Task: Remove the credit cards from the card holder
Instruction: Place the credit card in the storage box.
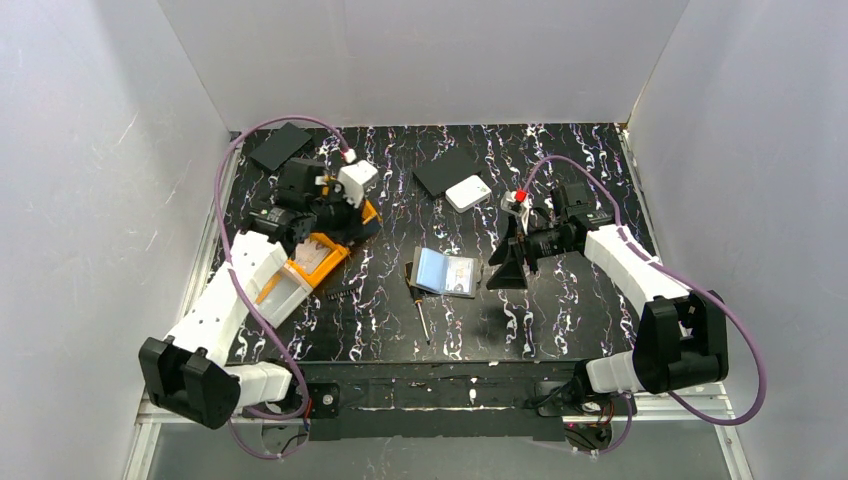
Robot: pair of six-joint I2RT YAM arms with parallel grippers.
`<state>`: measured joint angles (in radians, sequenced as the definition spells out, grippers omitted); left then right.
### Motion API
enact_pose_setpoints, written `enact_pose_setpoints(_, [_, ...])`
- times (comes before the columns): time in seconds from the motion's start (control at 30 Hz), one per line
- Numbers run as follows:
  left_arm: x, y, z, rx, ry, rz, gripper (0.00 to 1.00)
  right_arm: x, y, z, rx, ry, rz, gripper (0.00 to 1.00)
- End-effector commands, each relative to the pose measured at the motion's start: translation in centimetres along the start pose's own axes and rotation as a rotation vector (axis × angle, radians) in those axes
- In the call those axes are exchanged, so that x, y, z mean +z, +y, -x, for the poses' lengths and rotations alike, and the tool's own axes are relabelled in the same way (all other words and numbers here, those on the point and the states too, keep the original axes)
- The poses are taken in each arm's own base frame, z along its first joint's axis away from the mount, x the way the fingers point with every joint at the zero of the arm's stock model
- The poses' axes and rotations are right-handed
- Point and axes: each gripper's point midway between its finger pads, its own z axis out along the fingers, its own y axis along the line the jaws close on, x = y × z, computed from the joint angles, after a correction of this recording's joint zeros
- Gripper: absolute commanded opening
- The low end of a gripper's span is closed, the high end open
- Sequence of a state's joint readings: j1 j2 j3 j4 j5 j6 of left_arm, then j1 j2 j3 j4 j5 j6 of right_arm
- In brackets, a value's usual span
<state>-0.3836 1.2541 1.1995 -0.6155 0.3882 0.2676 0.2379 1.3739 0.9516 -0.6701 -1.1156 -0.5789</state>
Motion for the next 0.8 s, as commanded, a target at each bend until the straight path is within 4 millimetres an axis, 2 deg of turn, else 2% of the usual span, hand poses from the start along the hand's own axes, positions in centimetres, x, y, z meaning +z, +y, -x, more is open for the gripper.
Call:
enact_pose_setpoints(0.0, [-1.2, 5.9, -0.7, 0.038, 0.044, 0.176, 0.0, -0.1, -0.3, 0.4, -0.009, -0.012, -0.024, 0.98])
enact_pose_setpoints(0.17, [0.1, 9.5, 0.7, -0.018, 0.018, 0.174, 0.0, -0.3, -0.4, 0.5, -0.009, -0.02, -0.029, 0.98])
enact_pose_setpoints(0.4, [2.9, 13.1, 1.0, -0.098, 0.006, 0.15, 0.0, -0.5, -0.4, 0.5, -0.001, -0.03, -0.029, 0.98])
enact_pose_setpoints(0.57, [4.0, 14.9, 1.0, -0.134, -0.023, 0.14, 0.0, -0.5, -0.5, 0.4, 0.004, -0.032, -0.027, 0.98])
enact_pose_setpoints(0.77, [5.3, 15.8, 0.2, -0.16, -0.025, 0.101, 0.0, -0.4, -0.5, 0.3, 0.011, -0.031, -0.023, 0.98])
